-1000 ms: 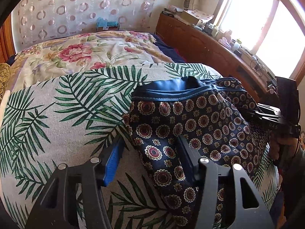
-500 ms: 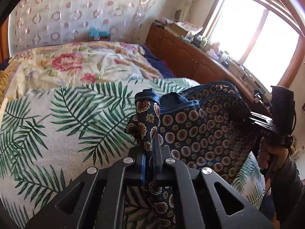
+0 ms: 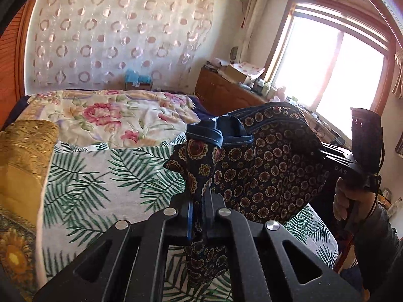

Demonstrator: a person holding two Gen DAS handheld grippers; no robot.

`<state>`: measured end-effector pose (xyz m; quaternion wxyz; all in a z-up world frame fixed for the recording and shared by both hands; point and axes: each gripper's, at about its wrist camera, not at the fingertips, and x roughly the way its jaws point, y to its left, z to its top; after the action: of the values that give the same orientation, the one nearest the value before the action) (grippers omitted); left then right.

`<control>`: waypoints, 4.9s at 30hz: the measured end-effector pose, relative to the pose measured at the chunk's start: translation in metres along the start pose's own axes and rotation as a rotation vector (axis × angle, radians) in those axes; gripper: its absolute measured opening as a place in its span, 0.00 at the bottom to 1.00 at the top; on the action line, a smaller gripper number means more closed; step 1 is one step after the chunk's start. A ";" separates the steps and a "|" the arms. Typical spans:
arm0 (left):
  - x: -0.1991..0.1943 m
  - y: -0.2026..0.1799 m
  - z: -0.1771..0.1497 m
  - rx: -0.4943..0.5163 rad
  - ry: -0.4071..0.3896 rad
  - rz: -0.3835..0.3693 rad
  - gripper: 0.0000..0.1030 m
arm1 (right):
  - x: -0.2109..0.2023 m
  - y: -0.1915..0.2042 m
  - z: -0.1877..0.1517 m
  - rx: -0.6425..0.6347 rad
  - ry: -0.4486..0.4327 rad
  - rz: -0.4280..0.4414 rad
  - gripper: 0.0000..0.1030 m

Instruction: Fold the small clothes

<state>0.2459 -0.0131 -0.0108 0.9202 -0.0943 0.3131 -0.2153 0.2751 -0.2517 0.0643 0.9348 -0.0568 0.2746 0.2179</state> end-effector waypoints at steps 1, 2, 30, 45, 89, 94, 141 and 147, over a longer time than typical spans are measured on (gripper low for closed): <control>-0.006 0.003 -0.001 -0.006 -0.011 0.005 0.05 | 0.000 0.005 0.002 -0.011 -0.008 0.003 0.10; -0.015 0.008 0.000 -0.013 -0.024 0.009 0.05 | 0.001 0.010 0.004 -0.022 -0.012 0.007 0.10; -0.173 0.190 -0.069 -0.327 -0.252 0.449 0.05 | 0.228 0.235 0.160 -0.574 -0.028 0.408 0.10; -0.154 0.222 -0.098 -0.361 -0.152 0.490 0.05 | 0.338 0.282 0.173 -0.480 -0.039 0.255 0.55; -0.153 0.121 -0.113 -0.121 -0.088 0.619 0.84 | 0.142 0.218 -0.005 -0.245 -0.018 0.320 0.72; -0.142 0.089 -0.109 -0.071 -0.090 0.560 0.84 | 0.090 0.194 -0.036 -0.185 -0.038 0.278 0.81; -0.158 -0.051 -0.086 0.089 -0.189 0.445 0.84 | -0.152 0.123 -0.127 0.122 -0.232 -0.131 0.88; -0.158 -0.051 -0.086 0.089 -0.189 0.445 0.84 | -0.155 0.118 -0.129 0.113 -0.236 -0.128 0.88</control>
<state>0.0630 0.0102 0.0219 0.9734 -0.0021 0.2287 -0.0113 0.0436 -0.2327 0.0409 0.9743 0.0047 0.1705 0.1472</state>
